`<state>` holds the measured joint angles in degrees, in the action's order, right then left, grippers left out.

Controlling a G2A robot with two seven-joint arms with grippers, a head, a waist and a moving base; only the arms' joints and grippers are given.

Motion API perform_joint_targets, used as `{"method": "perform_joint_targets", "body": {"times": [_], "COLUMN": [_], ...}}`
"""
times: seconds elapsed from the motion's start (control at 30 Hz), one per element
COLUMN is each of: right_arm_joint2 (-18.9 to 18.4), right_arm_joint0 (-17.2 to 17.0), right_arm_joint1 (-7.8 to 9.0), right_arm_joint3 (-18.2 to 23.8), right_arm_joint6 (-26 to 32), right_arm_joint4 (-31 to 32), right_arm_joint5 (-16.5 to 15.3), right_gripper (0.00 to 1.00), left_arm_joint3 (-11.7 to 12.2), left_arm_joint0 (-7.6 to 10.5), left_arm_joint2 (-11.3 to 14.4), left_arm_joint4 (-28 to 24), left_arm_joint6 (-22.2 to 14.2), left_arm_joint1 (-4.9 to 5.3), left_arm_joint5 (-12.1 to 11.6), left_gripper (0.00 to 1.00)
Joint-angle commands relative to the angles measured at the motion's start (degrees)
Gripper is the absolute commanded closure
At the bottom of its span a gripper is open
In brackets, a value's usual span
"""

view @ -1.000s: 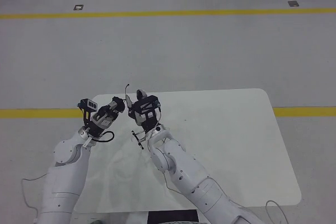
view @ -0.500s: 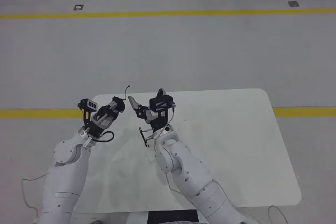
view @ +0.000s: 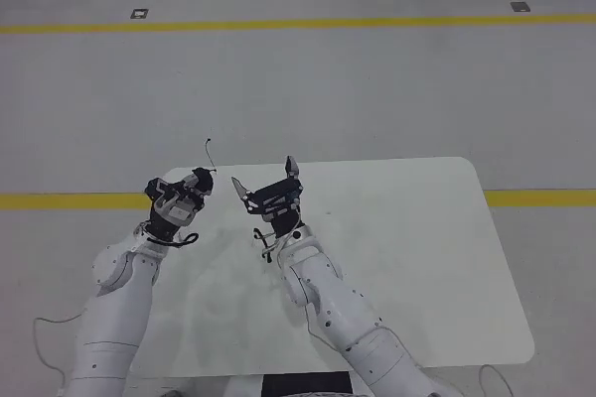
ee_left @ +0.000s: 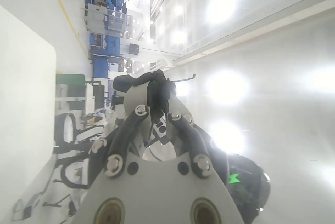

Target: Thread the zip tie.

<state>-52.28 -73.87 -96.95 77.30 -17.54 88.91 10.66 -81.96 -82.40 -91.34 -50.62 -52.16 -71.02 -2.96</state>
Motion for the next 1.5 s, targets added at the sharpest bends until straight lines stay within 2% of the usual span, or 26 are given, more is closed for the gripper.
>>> {"method": "perform_joint_targets", "body": {"times": [0.0, 0.07, 0.1, 0.3, 0.33, 0.4, 0.47, 0.6, 0.73, 0.83, 0.9, 0.93, 0.97, 1.03, 1.07, 1.47], "right_arm_joint2": [0.06, 0.41, 0.5, 0.5, 0.5, 0.65, 1.13, 2.67, 3.34, 3.61, 3.79, 3.89, 3.95, 4.13, 4.29, 5.72], "right_arm_joint0": [0.32, 1.03, 1.34, 1.34, 1.34, 1.34, 1.67, 2.64, 2.95, 3.25, 3.49, 3.66, 3.77, 4.03, 4.23, 5.64], "right_arm_joint1": [0.03, -0.05, -0.13, -0.13, -0.13, -0.02, 0.17, 0.51, 0.46, 0.3, 0.18, 0.1, 0.04, -0.07, -0.16, -0.93], "right_arm_joint3": [-0.46, -1.66, -2.21, -2.21, -2.21, -2.35, -2.85, -4.43, -5.2, -5.66, -5.97, -6.14, -6.31, -6.63, -6.86, -8.75], "right_arm_joint6": [-0.65, -1.16, -1.03, -1.03, -1.03, -0.82, -1.02, -2.14, -3.12, -3.98, -4.37, -4.65, -4.83, -5.09, -5.19, -5.73], "right_arm_joint4": [0.81, 0.99, 0.69, 0.69, 0.69, 1.05, 1.05, 1.05, 1.01, 0.67, 0.45, 0.32, 0.16, 0.0, -0.17, -0.37], "right_arm_joint5": [0.22, 0.19, 0.16, 0.16, 0.16, -0.1, 0.16, 1.49, 1.87, 1.54, 1.35, 1.23, 1.14, 0.95, 0.73, -0.21], "right_gripper": [0.0, 0.0, 0.0, 0.0, 0.0, 0.0, 0.0, 0.0, 0.0, 0.0, 0.0, 0.04, 0.12, 0.45, 0.51, 0.61], "left_arm_joint3": [0.07, 0.21, -0.08, -0.32, -0.24, -0.53, -0.61, -1.33, -1.11, -1.33, -1.33, -1.33, -1.33, -1.33, -1.33, -1.33], "left_arm_joint0": [0.06, 0.2, 0.43, 0.54, 0.46, 0.45, 0.26, -0.28, -0.51, -0.4, -0.4, -0.4, -0.4, -0.4, -0.4, -0.4], "left_arm_joint2": [-0.12, -0.08, -0.34, -0.5, -0.28, 0.26, 0.55, 0.74, 2.7, 3.39, 3.39, 3.39, 3.39, 3.39, 3.39, 3.39], "left_arm_joint4": [-2.92, -6.83, -7.05, -6.48, -7.17, -9.88, -15.2, -20.36, -24.97, -25.74, -25.74, -25.74, -25.74, -25.74, -25.74, -25.74], "left_arm_joint6": [-0.94, -1.47, -1.27, -1.16, -0.57, 1.05, 1.95, 3.43, 4.34, 4.93, 4.93, 4.93, 4.93, 4.93, 4.93, 4.93], "left_arm_joint1": [0.1, 0.16, 0.26, 0.32, 0.27, 0.2, 0.07, 0.13, 0.61, 1.2, 1.2, 1.2, 1.2, 1.2, 1.2, 1.2], "left_arm_joint5": [3.75, 8.56, 9.24, 8.81, 9.5, 12.59, 17.29, 22.44, 22.44, 22.44, 22.44, 22.44, 22.44, 22.44, 22.44, 22.44], "left_gripper": [1.0, 1.0, 1.0, 1.0, 1.0, 1.0, 1.0, 1.0, 1.0, 1.0, 1.0, 1.0, 1.0, 1.0, 1.0, 1.0]}}
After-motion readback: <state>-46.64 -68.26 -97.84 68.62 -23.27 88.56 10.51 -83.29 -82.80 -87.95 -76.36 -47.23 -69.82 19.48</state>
